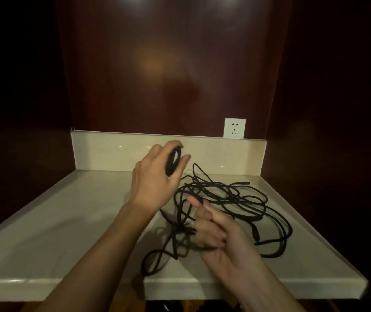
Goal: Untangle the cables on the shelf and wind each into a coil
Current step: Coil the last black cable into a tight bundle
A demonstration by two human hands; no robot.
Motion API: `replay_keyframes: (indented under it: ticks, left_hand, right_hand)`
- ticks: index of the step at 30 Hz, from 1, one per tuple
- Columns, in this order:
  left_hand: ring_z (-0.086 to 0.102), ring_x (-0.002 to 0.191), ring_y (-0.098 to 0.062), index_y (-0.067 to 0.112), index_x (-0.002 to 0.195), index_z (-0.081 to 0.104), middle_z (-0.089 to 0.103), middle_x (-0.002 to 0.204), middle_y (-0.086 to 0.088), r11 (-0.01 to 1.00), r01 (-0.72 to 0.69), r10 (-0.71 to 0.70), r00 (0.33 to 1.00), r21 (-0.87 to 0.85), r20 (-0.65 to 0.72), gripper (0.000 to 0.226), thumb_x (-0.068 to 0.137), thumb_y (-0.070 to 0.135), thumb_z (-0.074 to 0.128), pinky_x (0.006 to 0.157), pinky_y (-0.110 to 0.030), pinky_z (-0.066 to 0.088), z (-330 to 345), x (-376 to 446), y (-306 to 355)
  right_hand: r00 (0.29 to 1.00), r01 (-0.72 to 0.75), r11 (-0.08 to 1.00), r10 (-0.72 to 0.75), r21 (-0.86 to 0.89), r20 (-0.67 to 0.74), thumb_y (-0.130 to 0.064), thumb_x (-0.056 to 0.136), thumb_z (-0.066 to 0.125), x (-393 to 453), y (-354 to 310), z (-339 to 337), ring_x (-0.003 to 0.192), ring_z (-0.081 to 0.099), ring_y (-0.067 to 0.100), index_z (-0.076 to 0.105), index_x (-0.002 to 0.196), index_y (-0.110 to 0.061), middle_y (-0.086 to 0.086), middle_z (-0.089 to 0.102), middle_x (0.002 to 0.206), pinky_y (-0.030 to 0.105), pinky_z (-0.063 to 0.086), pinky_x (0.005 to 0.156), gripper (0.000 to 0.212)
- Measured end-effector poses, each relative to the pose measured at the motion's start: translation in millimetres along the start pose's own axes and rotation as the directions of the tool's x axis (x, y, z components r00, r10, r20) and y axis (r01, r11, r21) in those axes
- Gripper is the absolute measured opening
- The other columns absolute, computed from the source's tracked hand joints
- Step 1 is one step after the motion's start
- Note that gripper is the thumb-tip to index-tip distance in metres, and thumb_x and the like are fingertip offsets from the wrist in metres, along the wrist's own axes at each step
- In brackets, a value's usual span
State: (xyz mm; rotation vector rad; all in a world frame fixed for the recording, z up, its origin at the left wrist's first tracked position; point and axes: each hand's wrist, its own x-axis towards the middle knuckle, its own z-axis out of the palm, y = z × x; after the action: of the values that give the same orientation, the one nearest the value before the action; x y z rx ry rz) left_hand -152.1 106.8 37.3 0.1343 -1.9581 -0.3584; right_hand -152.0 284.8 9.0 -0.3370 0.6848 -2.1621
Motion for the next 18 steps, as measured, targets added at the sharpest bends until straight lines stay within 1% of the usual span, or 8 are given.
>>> replay_keyframes:
  ticks: [2, 4, 6, 8, 10, 12, 15, 18]
  left_hand:
    - [0.063, 0.079, -0.026, 0.037, 0.11, 0.054, 0.064, 0.09, 0.002, 0.993, -0.003, -0.014, 0.99, 0.116, 0.139, 0.045, 0.091, 0.073, 0.034, 0.071, -0.039, 0.053, -2, 0, 0]
    - [0.063, 0.079, -0.021, 0.036, 0.102, 0.055, 0.066, 0.085, 0.005, 0.992, 0.031, -0.065, 0.954, 0.12, 0.292, 0.063, 0.083, 0.087, 0.023, 0.072, -0.037, 0.053, -7, 1, -1]
    - [0.065, 0.08, -0.012, 0.038, 0.095, 0.061, 0.069, 0.082, 0.009, 0.999, 0.045, -0.027, 0.863, -0.023, 0.504, 0.073, 0.077, 0.094, 0.017, 0.076, -0.037, 0.054, -12, -4, 1]
    - [0.065, 0.083, 0.0, 0.045, 0.089, 0.065, 0.069, 0.083, 0.018, 0.954, 0.131, 0.1, 0.707, -0.269, 0.7, 0.06, 0.086, 0.086, 0.021, 0.081, -0.03, 0.051, -16, -11, 10]
    - [0.057, 0.071, 0.005, 0.033, 0.091, 0.068, 0.062, 0.073, 0.021, 0.851, 0.335, 0.184, 0.532, -0.405, 0.827, 0.053, 0.093, 0.071, 0.03, 0.071, -0.017, 0.043, -23, -16, 20]
    - [0.049, 0.064, 0.0, 0.012, 0.098, 0.067, 0.053, 0.069, 0.017, 0.81, 0.416, 0.215, 0.444, -0.413, 0.87, 0.051, 0.095, 0.058, 0.047, 0.064, -0.018, 0.039, -29, -15, 27]
    - [0.049, 0.061, -0.006, 0.007, 0.103, 0.066, 0.052, 0.074, -0.001, 0.715, 0.515, 0.24, 0.455, -0.473, 0.858, 0.022, 0.092, 0.023, 0.057, 0.06, -0.019, 0.041, -35, -11, 34]
    - [0.045, 0.05, -0.013, 0.003, 0.104, 0.066, 0.047, 0.069, -0.014, 0.43, 0.724, 0.248, 0.48, -0.539, 0.842, 0.031, 0.081, 0.014, 0.049, 0.047, -0.022, 0.038, -37, -9, 41]
  right_hand:
    - [1.0, 0.02, 0.877, -0.012, -0.48, 0.019, -0.016, 0.088, 0.064, -8, -12, 4, 0.039, 0.026, 0.004, 0.065, 0.116, 0.002, -0.003, 0.039, 0.059, 0.017, 0.014, 0.038, 0.033]
    - [0.988, 0.153, 0.432, -0.057, -0.889, 0.143, -0.022, 0.095, 0.061, -10, -29, 5, 0.041, 0.039, 0.003, 0.072, 0.104, -0.007, -0.01, 0.049, 0.055, 0.012, 0.024, 0.043, 0.02]
    - [0.93, 0.332, -0.069, -0.143, -0.941, 0.338, -0.025, 0.095, 0.062, -7, -49, 4, 0.059, 0.057, -0.003, 0.075, 0.096, -0.019, -0.019, 0.063, 0.065, 0.011, 0.04, 0.055, 0.014]
    - [0.839, 0.438, -0.405, -0.136, -0.803, 0.526, -0.032, 0.09, 0.066, 0, -68, 10, 0.076, 0.061, 0.0, 0.076, 0.094, -0.022, -0.014, 0.068, 0.08, 0.014, 0.045, 0.068, 0.015]
    - [0.77, 0.501, -0.536, -0.083, -0.679, 0.633, -0.039, 0.083, 0.069, 9, -86, 18, 0.078, 0.061, 0.007, 0.074, 0.088, -0.017, -0.009, 0.065, 0.082, 0.015, 0.045, 0.069, 0.023]
    - [0.722, 0.556, -0.518, -0.085, -0.65, 0.686, -0.042, 0.076, 0.077, 17, -102, 25, 0.075, 0.061, 0.01, 0.067, 0.08, -0.014, -0.008, 0.063, 0.077, 0.014, 0.044, 0.064, 0.03]
    - [0.683, 0.602, -0.45, -0.137, -0.66, 0.717, -0.051, 0.072, 0.075, 27, -110, 29, 0.068, 0.058, 0.009, 0.056, 0.078, -0.012, -0.007, 0.058, 0.072, 0.019, 0.045, 0.06, 0.043]
    - [0.519, 0.593, -0.627, -0.184, -0.506, 0.835, -0.048, 0.09, 0.063, 39, -103, 20, 0.063, 0.052, 0.013, 0.058, 0.083, -0.007, -0.003, 0.054, 0.075, 0.03, 0.045, 0.057, 0.041]
